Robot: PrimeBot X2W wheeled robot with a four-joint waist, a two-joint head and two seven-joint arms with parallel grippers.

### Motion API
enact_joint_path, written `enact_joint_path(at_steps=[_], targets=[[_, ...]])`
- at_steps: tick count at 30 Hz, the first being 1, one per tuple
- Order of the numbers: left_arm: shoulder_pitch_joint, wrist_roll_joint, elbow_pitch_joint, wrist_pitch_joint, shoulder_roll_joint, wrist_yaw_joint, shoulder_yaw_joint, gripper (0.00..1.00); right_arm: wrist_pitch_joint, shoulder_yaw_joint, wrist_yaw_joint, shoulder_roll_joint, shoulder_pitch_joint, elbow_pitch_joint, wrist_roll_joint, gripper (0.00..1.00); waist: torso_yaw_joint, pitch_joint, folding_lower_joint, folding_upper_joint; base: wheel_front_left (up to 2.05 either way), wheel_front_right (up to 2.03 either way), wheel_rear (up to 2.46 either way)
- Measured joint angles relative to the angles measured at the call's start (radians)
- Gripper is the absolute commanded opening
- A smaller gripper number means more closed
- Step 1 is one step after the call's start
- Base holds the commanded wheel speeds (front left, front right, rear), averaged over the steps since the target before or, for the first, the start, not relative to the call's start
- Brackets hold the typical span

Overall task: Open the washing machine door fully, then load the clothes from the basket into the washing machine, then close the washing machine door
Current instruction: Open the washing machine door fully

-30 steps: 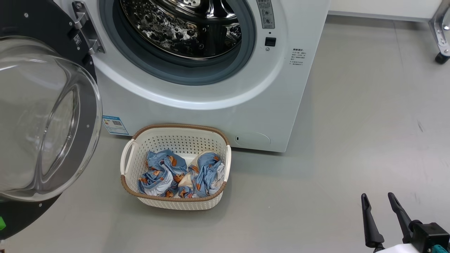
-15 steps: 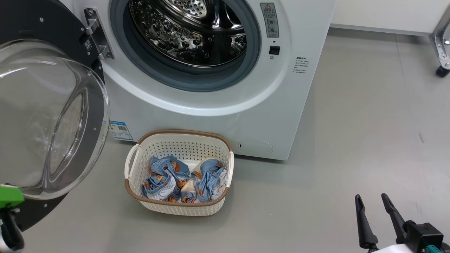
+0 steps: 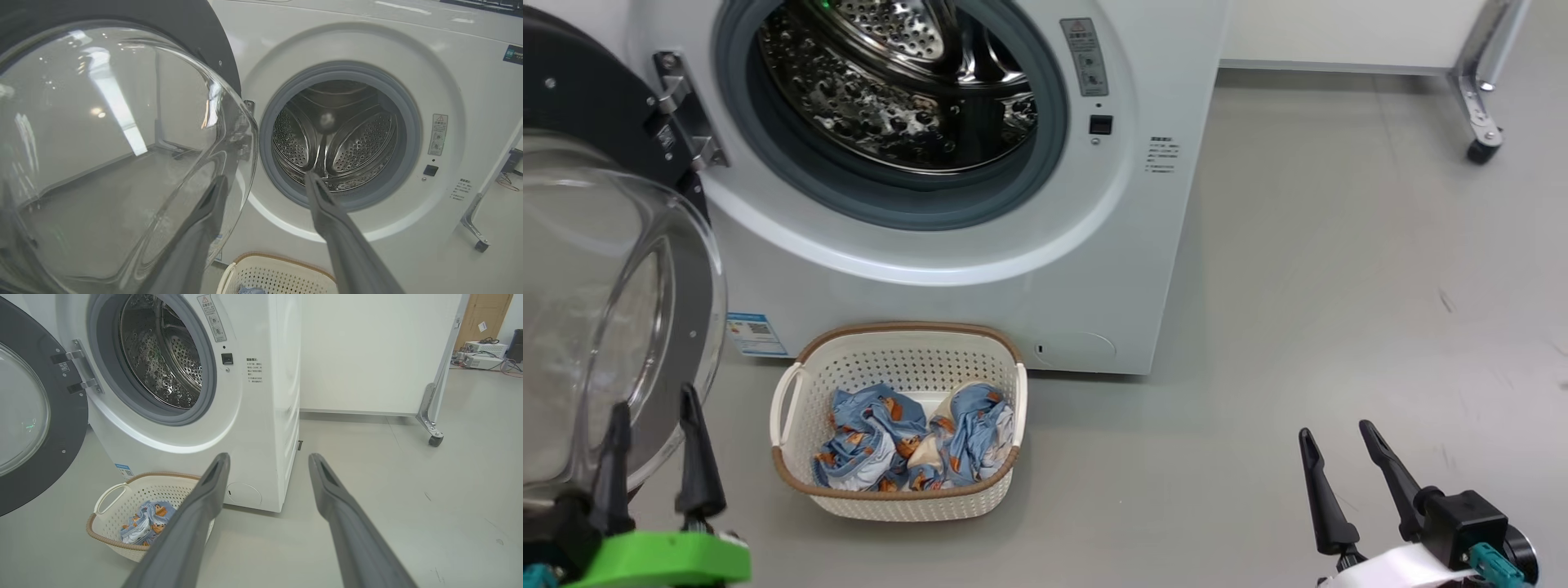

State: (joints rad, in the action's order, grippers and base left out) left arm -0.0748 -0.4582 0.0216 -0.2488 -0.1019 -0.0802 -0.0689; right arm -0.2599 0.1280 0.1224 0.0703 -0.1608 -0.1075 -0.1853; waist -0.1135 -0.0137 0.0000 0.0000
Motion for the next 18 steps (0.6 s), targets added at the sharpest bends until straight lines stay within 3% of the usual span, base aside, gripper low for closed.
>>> enact_joint_path(at_steps=[18], targets=[[-0.181,0.009,0.13,0.0,-0.002,-0.024,0.015,1.0,0.0,-0.013,0.0,0.017,0.036,0.052,0.01,1.0,0.109,-0.06,0.0,0.0,0.0,0.0,0.0]])
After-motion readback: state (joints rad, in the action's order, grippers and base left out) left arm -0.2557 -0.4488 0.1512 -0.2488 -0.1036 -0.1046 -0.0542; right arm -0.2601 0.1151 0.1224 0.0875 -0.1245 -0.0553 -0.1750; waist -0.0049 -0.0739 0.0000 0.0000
